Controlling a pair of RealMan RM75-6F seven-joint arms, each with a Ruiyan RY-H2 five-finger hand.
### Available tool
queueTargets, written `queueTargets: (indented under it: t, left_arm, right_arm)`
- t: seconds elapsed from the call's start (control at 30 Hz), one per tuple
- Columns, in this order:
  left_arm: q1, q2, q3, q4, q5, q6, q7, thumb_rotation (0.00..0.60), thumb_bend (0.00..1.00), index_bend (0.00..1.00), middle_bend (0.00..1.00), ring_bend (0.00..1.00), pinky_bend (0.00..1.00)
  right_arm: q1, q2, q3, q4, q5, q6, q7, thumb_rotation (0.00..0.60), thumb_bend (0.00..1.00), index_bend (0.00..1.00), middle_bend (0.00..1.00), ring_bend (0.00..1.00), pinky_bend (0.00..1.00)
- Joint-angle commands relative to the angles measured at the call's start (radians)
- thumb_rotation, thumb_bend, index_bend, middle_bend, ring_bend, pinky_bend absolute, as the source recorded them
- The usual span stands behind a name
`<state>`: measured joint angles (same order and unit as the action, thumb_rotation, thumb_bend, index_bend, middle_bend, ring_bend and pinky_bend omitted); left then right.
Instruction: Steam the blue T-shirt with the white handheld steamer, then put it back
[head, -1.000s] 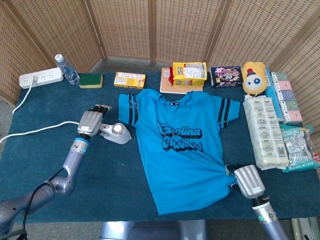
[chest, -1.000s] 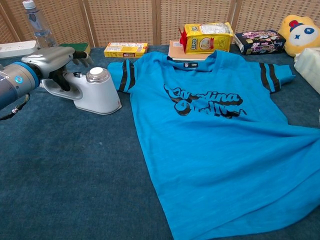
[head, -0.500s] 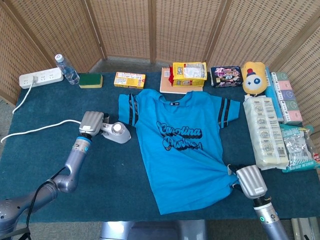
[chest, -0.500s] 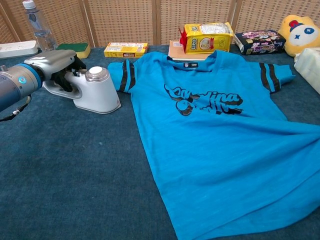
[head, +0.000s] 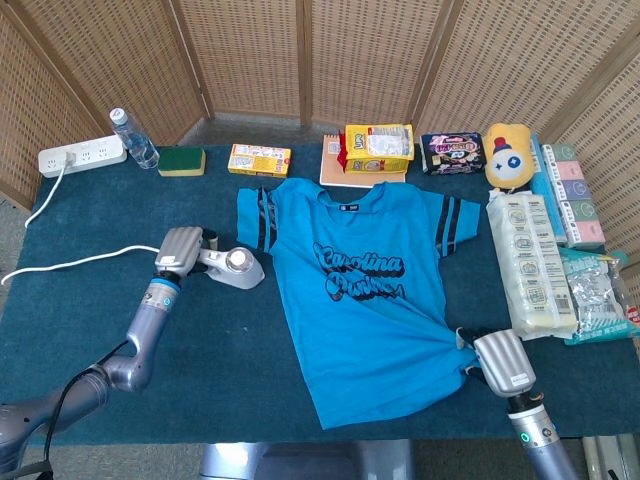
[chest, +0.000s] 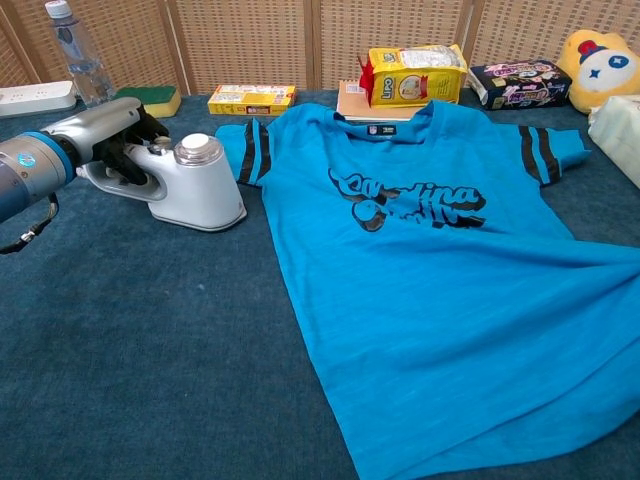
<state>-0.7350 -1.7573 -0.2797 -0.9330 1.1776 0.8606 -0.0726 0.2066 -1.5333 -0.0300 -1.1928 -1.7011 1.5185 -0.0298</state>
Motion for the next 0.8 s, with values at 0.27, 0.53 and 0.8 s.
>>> queueTargets:
  t: [0.27,0.53,0.8]
  left_arm:
    - [0.034,0.084,-0.009,-0.162,0.0,0.027,-0.045,0.6,0.37,0.68,0.76,0.68,0.74]
    - [0.042,0.136,-0.009,-0.3,0.019,0.068,-0.024,0.6,0.37,0.68,0.76,0.68,0.74]
    - [-0.004,0.075,-0.013,-0.35,0.024,0.097,0.073,0.6,0.37,0.68,0.76,0.68,0.74]
  right_arm:
    - [0.001,0.001,0.002,-0.005,-0.002,0.001,0.001,0.6,0.55,0.76,0.73,0.75,0.86]
    - [-0.001,0.003,-0.004,-0.013,-0.009,0.005,0.007,0.6,0.55,0.76,0.73,0.75,0.86]
    - [-0.003,-0.001,-0.01,-0.018,-0.013,0.003,0.016,0.6,0.55,0.76,0.73,0.75,0.87]
